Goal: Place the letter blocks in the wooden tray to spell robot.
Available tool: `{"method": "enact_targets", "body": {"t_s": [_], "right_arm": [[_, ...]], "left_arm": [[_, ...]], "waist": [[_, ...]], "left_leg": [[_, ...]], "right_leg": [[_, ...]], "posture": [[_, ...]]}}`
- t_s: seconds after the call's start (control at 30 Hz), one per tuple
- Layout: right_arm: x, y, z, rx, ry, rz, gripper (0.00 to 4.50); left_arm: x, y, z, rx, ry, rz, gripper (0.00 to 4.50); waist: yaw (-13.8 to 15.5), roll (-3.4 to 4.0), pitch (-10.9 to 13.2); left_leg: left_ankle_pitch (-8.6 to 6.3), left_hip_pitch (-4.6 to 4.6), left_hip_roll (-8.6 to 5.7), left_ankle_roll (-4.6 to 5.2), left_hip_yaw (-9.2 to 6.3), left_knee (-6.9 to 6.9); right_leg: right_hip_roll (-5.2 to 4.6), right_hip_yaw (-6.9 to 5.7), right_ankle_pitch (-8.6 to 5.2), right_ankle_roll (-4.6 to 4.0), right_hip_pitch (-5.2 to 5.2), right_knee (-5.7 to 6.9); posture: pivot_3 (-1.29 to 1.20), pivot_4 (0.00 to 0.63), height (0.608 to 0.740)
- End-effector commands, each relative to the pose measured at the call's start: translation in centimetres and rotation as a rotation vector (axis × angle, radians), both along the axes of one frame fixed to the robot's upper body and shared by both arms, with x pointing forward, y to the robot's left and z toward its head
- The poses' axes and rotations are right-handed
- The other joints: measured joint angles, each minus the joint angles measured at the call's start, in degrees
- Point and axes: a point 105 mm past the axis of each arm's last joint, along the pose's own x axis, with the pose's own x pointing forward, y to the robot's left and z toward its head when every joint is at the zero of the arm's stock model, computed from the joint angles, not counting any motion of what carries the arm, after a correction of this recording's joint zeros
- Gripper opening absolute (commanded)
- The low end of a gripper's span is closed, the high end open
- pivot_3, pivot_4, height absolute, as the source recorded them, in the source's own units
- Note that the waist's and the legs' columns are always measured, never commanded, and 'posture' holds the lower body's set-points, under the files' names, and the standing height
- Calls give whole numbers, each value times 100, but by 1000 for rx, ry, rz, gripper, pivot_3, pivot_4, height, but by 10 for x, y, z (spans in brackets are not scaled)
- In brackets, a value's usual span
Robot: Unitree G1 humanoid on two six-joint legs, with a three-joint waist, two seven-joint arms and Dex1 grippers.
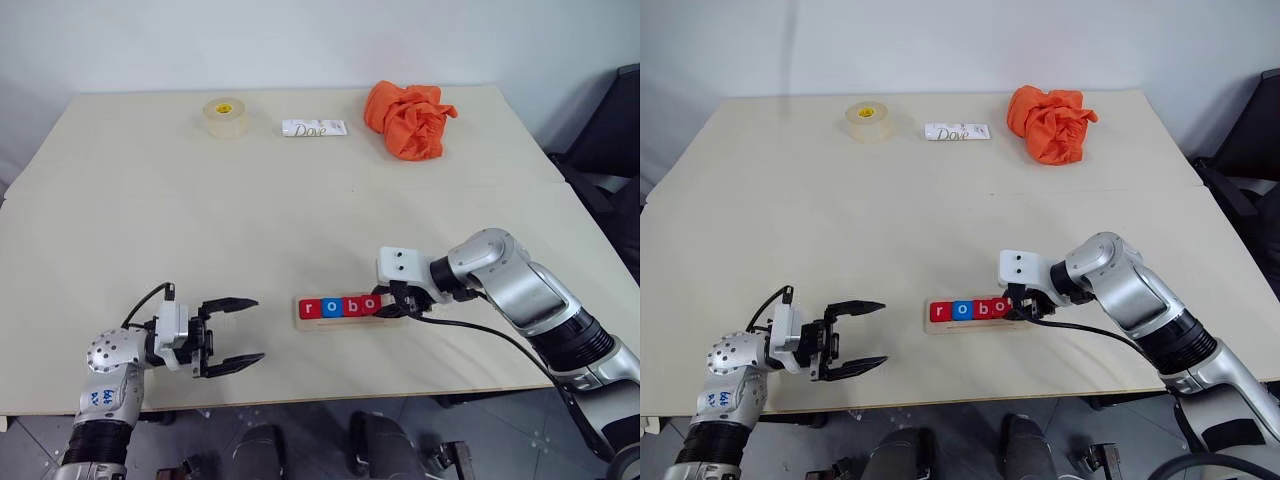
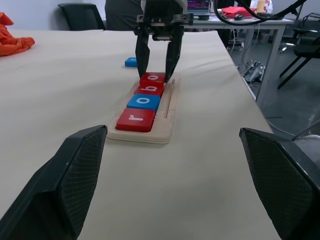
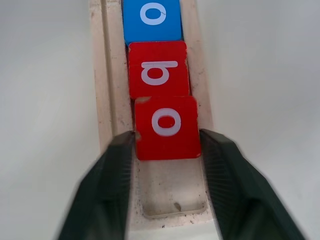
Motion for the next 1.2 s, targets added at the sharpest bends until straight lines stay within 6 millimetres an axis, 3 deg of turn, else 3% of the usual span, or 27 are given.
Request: {"method": "enact_targets", "body": {"t_s": [0.03, 0.13, 0.3, 0.43, 0.63, 0.8, 1.03, 1.2], "right_arm": [[2, 4, 17, 20, -56, 13, 3470], [-1, 2, 29, 40, -72, 7, 4474], [-11, -1, 41, 85, -61, 9, 4474], [-20, -15, 44, 181, -60, -36, 4474], [-22, -53, 48, 365, -131, -282, 4474], [-39, -108, 28, 430, -170, -596, 4474], [-65, -119, 12, 448, -144, -747, 4474], [-63, -111, 9, 523, -161, -813, 4474]], "left_arm": [[1, -1, 4, -1, -25, -6, 4500], [3, 0, 4, 1, -24, -8, 4500], [8, -1, 5, 0, -25, -16, 4500], [13, -3, 6, -2, -30, -31, 4500], [17, -2, 5, 0, -25, -46, 4500], [22, 0, 5, 4, -19, -52, 4500], [25, 2, 7, 11, -15, -65, 4500], [26, 3, 9, 19, -13, -76, 4500]], "waist": [[0, 0, 0], [-1, 0, 0], [3, 0, 0], [48, -2, -1], [116, -3, -1], [189, -3, -2], [135, -3, -2], [143, -4, -2]], "left_leg": [[0, 0, 0, 0, 0, 0], [0, 0, 0, 0, 1, 0], [0, -1, 0, 0, 0, 0], [0, -1, -1, 0, -4, -1], [-3, -2, -4, 2, 1, 0], [-1, 1, -4, 0, -3, 1], [1, 6, -2, 2, -6, 0], [2, 9, 2, 1, -9, 0]], "right_leg": [[0, 0, 0, 0, 0, 0], [0, 0, 0, 0, -1, 0], [0, 0, 0, 0, 0, 0], [0, -4, 0, 0, 3, -4], [-1, -1, 0, 0, 3, -8], [1, -3, 0, 1, 8, -8], [4, 0, 1, 3, 10, -3], [9, 1, 1, 2, 11, -2]], "posture": [[0, 150, 740], [0, 150, 740], [0, 150, 740], [0, 150, 740], [0, 150, 740], [0, 150, 740], [0, 150, 740], [0, 150, 740]]}}
